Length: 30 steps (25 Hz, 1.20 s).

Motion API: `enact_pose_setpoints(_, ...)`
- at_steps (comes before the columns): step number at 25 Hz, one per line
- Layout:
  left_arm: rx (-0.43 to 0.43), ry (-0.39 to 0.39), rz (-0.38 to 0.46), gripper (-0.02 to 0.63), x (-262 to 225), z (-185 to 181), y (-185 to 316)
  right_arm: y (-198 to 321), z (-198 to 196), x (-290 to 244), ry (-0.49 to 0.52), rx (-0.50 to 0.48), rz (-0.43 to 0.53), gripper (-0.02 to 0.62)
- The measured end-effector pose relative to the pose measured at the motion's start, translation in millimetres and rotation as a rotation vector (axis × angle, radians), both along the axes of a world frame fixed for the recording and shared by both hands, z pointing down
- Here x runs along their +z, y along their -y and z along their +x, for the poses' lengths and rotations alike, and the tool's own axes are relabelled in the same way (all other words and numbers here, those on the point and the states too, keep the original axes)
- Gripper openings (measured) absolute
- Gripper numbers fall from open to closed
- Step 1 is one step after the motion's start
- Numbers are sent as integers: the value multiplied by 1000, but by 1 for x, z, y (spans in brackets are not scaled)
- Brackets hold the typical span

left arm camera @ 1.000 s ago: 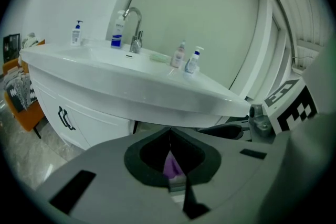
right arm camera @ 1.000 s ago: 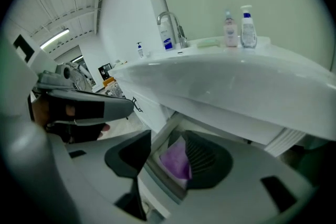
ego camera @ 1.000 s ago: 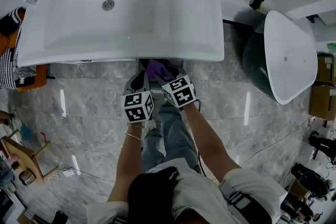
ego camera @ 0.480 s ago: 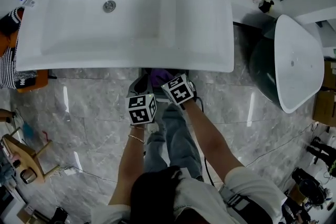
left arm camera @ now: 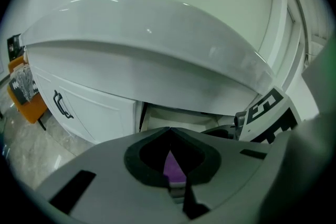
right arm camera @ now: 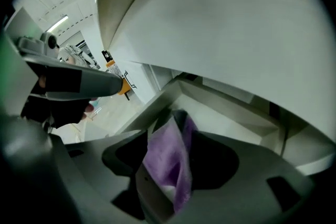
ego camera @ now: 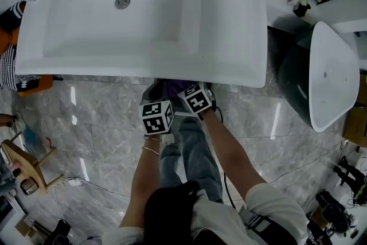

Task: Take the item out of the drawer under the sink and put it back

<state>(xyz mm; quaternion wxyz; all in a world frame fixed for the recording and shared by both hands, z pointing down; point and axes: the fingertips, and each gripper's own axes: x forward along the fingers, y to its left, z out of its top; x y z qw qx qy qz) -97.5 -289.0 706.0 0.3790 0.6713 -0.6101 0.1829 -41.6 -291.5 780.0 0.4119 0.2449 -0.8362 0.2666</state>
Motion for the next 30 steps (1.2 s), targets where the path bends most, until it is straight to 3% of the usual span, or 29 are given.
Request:
enact_pose_setpoints(22, -96, -5, -17, 5, 26, -15, -6, -24, 3, 65, -123, -45, -105, 257)
enact_pose_setpoints(30, -107, -13, -26, 5, 30, -17, -12, -20, 10, 70, -176, -5, -63, 126)
